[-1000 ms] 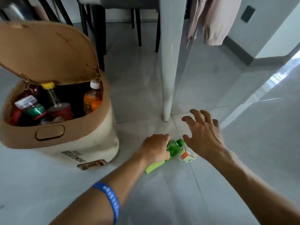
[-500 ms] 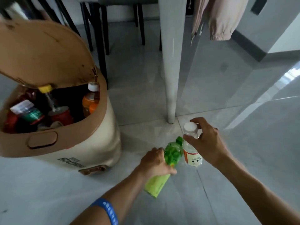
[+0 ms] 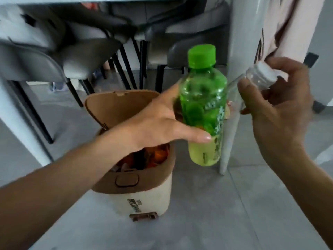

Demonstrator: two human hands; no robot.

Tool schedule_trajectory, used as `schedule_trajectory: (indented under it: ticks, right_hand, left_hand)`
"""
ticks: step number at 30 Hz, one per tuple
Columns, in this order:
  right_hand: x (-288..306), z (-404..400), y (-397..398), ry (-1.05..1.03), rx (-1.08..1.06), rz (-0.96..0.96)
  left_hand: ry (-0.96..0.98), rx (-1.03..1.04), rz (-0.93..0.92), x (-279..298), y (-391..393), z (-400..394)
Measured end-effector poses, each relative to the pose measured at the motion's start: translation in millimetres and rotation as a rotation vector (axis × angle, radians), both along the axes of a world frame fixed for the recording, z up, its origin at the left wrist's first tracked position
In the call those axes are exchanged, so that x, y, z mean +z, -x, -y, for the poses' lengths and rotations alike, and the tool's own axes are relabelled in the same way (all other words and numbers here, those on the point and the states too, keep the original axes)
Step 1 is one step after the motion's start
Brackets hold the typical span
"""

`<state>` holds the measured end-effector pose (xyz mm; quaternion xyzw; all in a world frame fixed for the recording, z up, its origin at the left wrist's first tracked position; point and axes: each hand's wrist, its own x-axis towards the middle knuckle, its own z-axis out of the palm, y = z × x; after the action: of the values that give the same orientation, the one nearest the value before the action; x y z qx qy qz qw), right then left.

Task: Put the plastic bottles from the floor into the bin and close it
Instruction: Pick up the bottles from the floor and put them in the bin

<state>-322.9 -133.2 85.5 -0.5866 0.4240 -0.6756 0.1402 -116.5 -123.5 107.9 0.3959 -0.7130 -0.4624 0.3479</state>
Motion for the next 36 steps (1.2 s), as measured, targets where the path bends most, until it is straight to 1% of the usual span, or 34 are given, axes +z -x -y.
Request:
schedule_trajectory:
  ticks: [3,5,8,10,13,16,19,24,26,28,31,33,36]
  right_hand:
    - [9.9,6.7,-39.3,0.012,0.045,-0.042]
    - [11.0,9.4,-61.6,-0.024,0.066,-0.092]
    - [8.0,11.1,-90.0,-0.080,0.114,-0.153]
    - [2.1,11.6,-100.1,-0.106,0.127,-0.189]
    - [-13.0,9.8,-112.0,-0.158,0.120,-0.289]
    - [-31.5,8.1,-119.6,-0.239,0.122,-0.354]
    - [-41.5,10.9,-124.4,-0.277,0.108,-0.381]
    - [-43.2,13.1,-130.1,-0.281,0.122,-0.389]
    - [-41.1,13.2,-132.3,-0.273,0.130,-0.416]
    - [-38.0,13.2,-135.4,-0.259,0.126,-0.443]
    - [-35.2,16.0,-140.0,-0.235,0.141,-0.435]
    - [-38.1,18.8,-143.7,-0.236,0.166,-0.439]
    - [-53.1,23.5,-150.5,-0.274,0.198,-0.562]
  left_hand:
    - [0.097,0.204,-0.035,31.2,-58.6,2.3]
    - [0.077,0.310,-0.009,24.2,-89.1,10.6]
    - [-0.026,0.293,0.124,-13.1,-120.4,14.8]
    - [-0.073,0.255,0.152,-39.4,-130.1,17.5]
    - [-0.110,0.233,0.173,-61.7,-141.7,18.0]
    - [-0.055,0.211,0.301,-71.8,-148.0,19.9]
    - [-0.002,0.261,0.426,-74.9,-149.9,26.3]
    - [0.051,0.252,0.800,-92.7,-142.0,28.0]
    - [0.022,0.257,0.882,-95.2,-142.0,28.8]
    - [-0.033,0.214,0.908,-91.2,-141.9,29.3]
    - [-0.073,0.059,0.894,-83.5,-134.5,28.0]
    - [-0.126,0.002,0.880,-79.3,-132.4,27.3]
    - [-0.256,-0.011,0.800,-78.0,-143.4,27.3]
